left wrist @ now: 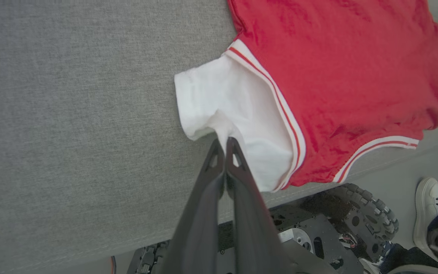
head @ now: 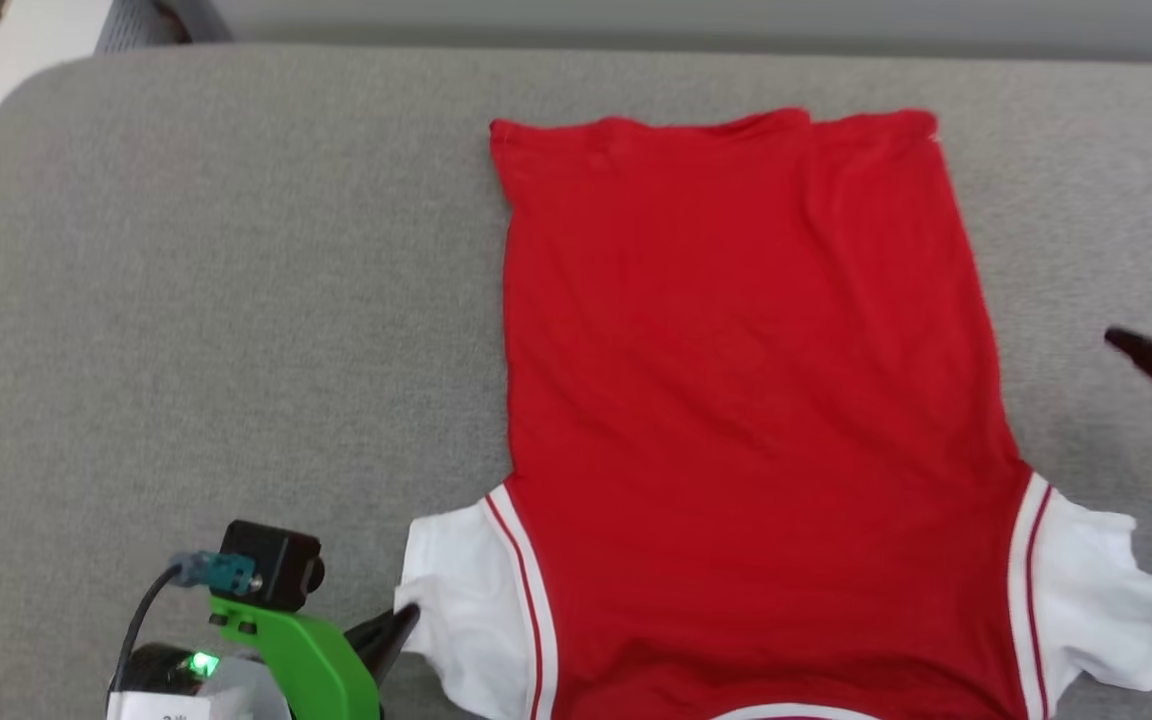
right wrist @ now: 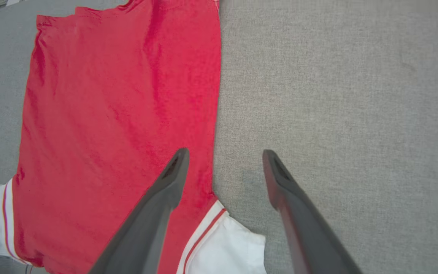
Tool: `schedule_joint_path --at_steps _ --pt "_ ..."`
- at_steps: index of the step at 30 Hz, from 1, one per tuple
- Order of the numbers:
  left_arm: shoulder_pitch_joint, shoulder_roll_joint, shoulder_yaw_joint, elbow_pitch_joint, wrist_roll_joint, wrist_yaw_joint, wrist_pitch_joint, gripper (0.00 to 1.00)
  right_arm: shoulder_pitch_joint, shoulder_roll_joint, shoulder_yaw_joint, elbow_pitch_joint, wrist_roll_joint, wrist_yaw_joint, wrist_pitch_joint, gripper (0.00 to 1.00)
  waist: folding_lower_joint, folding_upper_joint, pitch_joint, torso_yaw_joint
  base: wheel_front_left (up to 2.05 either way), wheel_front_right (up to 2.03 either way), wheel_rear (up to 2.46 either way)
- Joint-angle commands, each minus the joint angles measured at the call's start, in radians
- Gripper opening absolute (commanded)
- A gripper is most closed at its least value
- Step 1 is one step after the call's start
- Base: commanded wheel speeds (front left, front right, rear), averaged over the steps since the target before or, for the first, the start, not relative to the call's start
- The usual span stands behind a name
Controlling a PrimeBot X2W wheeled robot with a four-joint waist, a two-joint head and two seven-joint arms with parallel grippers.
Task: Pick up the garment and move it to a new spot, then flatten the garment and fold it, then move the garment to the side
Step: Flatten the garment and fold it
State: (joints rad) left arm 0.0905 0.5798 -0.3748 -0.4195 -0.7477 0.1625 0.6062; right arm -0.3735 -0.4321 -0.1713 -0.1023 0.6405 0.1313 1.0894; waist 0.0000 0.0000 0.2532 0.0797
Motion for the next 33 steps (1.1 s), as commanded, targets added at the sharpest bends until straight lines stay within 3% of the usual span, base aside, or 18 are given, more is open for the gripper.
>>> schedule_joint_path --at_steps 1,8,17,32,33 --pt "-0.027 0.004 -0.006 -0.015 0.016 -0.002 0.004 0.0 -0.066 -0.008 0.017 0.023 -0.02 -0.001 0.024 1.0 0.0 0.0 0.122 0.087 0.0 0.0 0.0" --pt "-0.075 -0.007 -0.036 -0.058 0.045 -0.012 0.009 0.0 -0.345 -0.037 0.076 0.165 -0.1 -0.001 0.107 1.0 0.0 0.0 0.236 0.164 0.0 0.0 0.0" --pt "-0.117 -0.039 -0.07 -0.067 0.059 -0.033 -0.009 0.0 -0.599 -0.072 0.095 0.364 -0.205 -0.001 0.114 1.0 0.0 0.0 0.335 0.254 0.0 0.0 0.0" --pt "-0.153 -0.084 -0.098 -0.023 0.064 -0.053 -0.05 0.0 -0.665 -0.087 0.148 0.531 -0.256 -0.001 0.076 1.0 0.0 0.0 0.376 0.31 0.0 0.0 0.0" --pt "-0.155 -0.086 -0.099 -0.02 0.063 -0.054 -0.051 0.0 -0.66 -0.091 0.155 0.536 -0.253 -0.001 0.077 0.56 0.0 0.0 0.376 0.311 0.0 0.0 0.0"
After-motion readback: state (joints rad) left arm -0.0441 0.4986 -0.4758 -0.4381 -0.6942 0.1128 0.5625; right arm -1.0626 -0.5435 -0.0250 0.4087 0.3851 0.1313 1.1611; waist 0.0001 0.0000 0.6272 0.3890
